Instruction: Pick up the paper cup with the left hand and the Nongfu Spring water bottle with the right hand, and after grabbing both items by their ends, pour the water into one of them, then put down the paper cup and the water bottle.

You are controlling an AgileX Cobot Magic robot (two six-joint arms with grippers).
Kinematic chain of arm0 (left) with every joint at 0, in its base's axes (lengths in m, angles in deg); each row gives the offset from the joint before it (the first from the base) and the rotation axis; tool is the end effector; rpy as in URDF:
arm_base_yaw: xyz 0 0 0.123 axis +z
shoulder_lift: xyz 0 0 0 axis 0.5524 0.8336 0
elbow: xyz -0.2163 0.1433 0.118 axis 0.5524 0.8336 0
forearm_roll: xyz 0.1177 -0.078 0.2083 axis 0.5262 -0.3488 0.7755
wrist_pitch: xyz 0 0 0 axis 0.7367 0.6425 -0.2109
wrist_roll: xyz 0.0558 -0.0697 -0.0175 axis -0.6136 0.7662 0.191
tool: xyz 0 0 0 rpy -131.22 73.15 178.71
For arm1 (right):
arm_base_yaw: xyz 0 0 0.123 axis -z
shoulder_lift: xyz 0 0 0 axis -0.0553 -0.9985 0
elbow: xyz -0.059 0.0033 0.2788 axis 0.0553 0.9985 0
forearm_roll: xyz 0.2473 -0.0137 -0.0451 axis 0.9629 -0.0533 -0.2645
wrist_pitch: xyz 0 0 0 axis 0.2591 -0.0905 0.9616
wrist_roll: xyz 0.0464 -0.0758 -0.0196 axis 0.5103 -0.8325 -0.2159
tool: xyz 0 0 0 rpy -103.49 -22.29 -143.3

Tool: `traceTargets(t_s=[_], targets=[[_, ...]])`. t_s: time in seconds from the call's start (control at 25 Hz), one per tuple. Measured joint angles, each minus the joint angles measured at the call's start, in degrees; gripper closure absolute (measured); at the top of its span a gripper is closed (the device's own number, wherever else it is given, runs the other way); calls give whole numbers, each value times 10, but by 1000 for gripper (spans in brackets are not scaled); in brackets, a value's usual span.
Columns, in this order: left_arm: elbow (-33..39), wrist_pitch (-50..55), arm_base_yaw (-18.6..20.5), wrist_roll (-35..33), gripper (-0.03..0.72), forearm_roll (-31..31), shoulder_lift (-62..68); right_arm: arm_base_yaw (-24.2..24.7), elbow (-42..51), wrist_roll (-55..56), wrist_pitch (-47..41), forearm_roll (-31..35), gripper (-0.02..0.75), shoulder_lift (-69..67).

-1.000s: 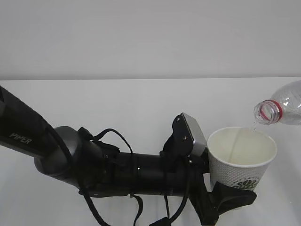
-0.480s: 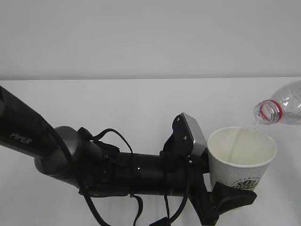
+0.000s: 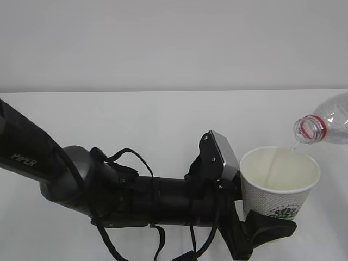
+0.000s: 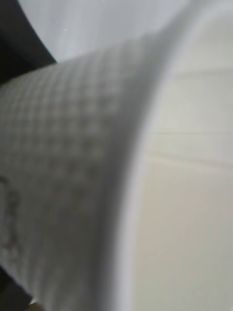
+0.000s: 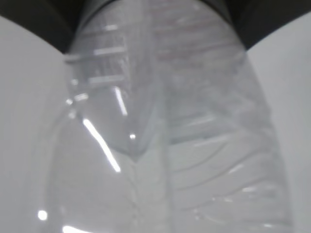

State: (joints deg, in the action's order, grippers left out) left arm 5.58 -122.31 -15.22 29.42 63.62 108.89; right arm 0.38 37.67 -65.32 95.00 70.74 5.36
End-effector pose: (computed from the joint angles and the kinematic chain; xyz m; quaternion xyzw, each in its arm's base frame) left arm 0.2217 -0.3347 0.0976 0.4681 0.6152 -0.4768 0.4184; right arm 0.1899 0.0037 0.2132 -0.5508 0.5088 -0.4338 0.4996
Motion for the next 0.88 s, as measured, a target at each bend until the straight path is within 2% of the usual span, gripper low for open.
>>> traceTargets(t_s=[0.88], targets=[[0,0,0,0,145,0,0,0,0,-5,0,0,307,0]])
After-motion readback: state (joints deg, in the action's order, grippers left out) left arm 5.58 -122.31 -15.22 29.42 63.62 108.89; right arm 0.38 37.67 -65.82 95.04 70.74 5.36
